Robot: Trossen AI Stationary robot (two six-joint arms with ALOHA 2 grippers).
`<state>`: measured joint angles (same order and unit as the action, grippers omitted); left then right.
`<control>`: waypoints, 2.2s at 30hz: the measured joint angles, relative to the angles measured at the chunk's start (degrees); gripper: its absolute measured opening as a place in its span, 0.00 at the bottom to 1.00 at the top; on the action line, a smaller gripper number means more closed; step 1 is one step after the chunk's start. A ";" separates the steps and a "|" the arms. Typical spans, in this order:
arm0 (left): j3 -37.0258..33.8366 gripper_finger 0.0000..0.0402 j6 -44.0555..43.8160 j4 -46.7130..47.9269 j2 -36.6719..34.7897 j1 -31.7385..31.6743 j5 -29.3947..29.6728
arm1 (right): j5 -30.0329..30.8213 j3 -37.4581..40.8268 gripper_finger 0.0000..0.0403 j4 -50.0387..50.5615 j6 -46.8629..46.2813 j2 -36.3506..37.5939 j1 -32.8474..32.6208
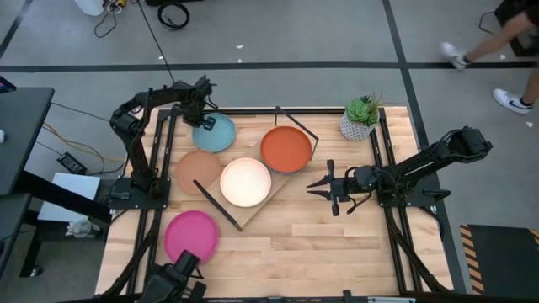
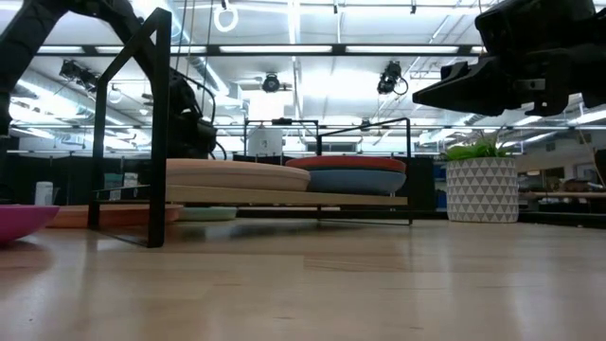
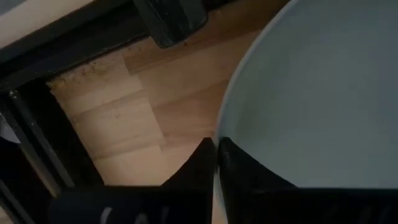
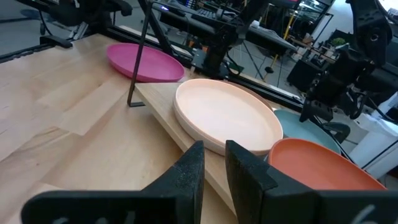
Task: Place and stack plates onto a shelf
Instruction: Stack the light blue plate on top of the light orange plate on the shelf
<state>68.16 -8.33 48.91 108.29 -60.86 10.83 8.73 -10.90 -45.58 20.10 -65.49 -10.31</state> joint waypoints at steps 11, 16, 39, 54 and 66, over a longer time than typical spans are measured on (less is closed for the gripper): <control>13.33 0.03 0.85 11.60 -6.82 1.95 -1.97 | 0.00 0.00 0.18 0.07 -0.74 0.00 0.00; 19.88 0.03 8.46 17.69 -9.43 5.26 -12.92 | 0.02 0.00 0.18 0.39 -1.07 0.00 0.00; 20.19 0.03 17.32 17.81 -10.92 42.05 -11.24 | 0.02 0.00 0.18 0.46 -2.12 0.00 0.00; 13.62 0.04 16.48 9.89 -8.79 43.90 -7.85 | -0.90 0.00 0.18 0.05 -2.51 0.00 0.00; 13.59 0.17 14.97 8.89 -8.79 44.13 -4.18 | -0.92 0.00 0.18 0.18 -2.53 0.00 0.00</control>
<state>81.76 6.63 57.80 99.50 -16.73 6.66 7.81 -10.90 -45.40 17.57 -65.49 -10.31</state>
